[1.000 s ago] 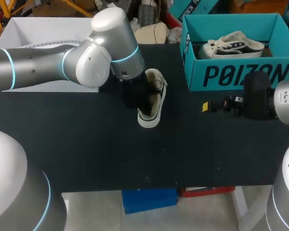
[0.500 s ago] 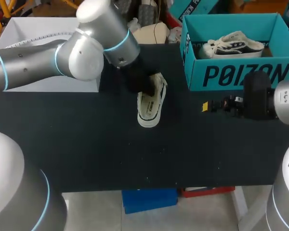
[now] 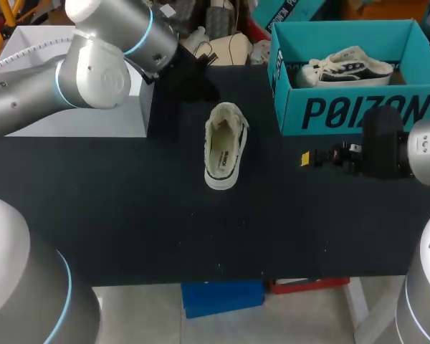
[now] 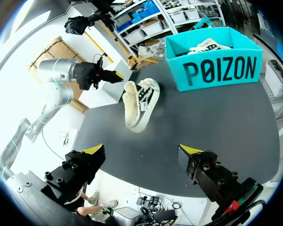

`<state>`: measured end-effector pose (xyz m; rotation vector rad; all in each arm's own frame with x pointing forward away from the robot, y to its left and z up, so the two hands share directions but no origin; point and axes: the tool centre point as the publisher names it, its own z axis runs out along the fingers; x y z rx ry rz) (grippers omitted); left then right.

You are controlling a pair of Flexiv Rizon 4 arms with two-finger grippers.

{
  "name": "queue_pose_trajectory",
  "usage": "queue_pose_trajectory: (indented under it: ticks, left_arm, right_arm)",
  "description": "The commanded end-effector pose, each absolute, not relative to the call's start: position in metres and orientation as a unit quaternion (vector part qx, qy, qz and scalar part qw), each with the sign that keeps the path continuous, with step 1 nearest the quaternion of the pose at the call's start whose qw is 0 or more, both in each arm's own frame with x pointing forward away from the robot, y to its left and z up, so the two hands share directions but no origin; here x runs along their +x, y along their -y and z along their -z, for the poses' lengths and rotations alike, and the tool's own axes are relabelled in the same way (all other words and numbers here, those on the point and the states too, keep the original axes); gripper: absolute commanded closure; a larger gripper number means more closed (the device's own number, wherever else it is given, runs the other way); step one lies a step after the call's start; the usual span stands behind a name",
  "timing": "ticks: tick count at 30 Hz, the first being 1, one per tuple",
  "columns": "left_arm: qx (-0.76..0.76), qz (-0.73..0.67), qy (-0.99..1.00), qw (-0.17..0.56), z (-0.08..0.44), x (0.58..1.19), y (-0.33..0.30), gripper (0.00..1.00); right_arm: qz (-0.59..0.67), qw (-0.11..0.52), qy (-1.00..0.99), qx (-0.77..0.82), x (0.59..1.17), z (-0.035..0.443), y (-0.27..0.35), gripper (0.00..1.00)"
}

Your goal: Take the shoe out of the shoebox, open the shoe tongue, remove and reinsert the insole, then place the shoe into the shoebox

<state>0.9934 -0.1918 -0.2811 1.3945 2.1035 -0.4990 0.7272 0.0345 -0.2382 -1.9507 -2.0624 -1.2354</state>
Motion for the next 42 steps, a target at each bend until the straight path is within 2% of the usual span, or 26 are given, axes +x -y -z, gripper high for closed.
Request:
queue_pose_trajectory:
  ticks: [1,5,16,31,42]
  left_arm:
    - [0.493,0.124,-0.813,0.284,0.288,1.003,0.215,1.00]
    - [0.499,0.075,-0.821,0.267,0.294,1.011,0.221,1.00]
    - [0.484,0.063,-0.834,0.258,0.308,1.024,0.207,1.00]
    - [0.497,0.126,-0.841,0.173,0.340,0.964,0.199,1.00]
    - [0.496,0.124,-0.847,0.147,0.357,0.950,0.196,1.00]
  right_arm:
    - [0.399,0.024,0.666,-0.630,0.727,0.238,-0.035,0.00]
    - [0.399,0.024,0.666,-0.630,0.727,0.238,-0.035,0.00]
    - [0.399,0.024,0.666,-0.630,0.727,0.238,-0.035,0.00]
    - [0.399,0.024,0.666,-0.630,0.727,0.238,-0.035,0.00]
    - [0.399,0.024,0.666,-0.630,0.727,0.238,-0.035,0.00]
